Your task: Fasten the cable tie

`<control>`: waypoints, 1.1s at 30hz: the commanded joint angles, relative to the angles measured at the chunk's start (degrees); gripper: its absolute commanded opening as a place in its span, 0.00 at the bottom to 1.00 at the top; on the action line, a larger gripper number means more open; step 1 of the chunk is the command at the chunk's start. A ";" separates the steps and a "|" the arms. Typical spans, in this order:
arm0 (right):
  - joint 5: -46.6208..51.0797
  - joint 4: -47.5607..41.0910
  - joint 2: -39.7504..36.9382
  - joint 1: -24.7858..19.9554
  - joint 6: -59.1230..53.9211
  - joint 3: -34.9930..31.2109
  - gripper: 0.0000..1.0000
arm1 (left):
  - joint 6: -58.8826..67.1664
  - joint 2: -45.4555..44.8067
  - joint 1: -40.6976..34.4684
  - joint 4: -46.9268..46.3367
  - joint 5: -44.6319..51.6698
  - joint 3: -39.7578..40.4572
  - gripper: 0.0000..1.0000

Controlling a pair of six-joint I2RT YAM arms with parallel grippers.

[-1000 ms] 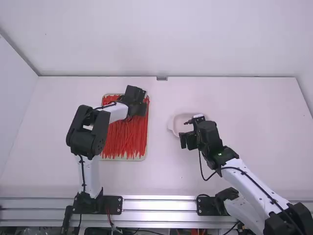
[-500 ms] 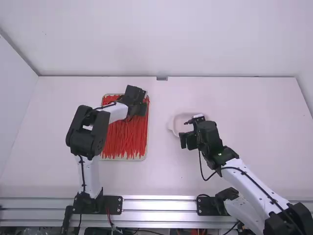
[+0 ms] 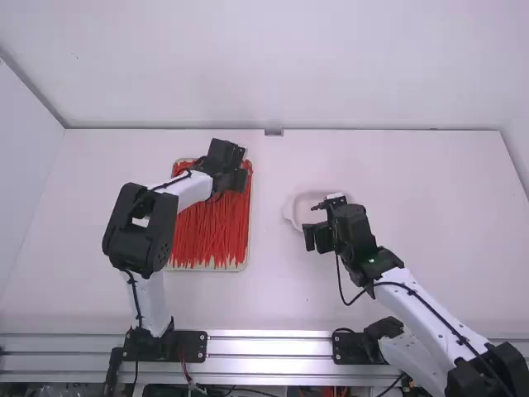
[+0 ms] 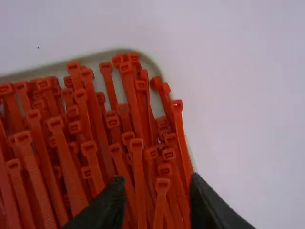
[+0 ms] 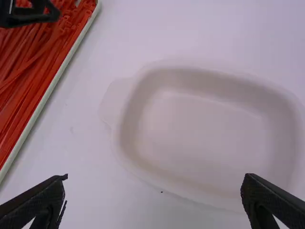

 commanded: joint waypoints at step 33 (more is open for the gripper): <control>0.09 -0.13 -0.37 -0.07 0.04 1.79 0.98 | -0.07 0.52 -0.98 6.82 0.63 -4.39 0.33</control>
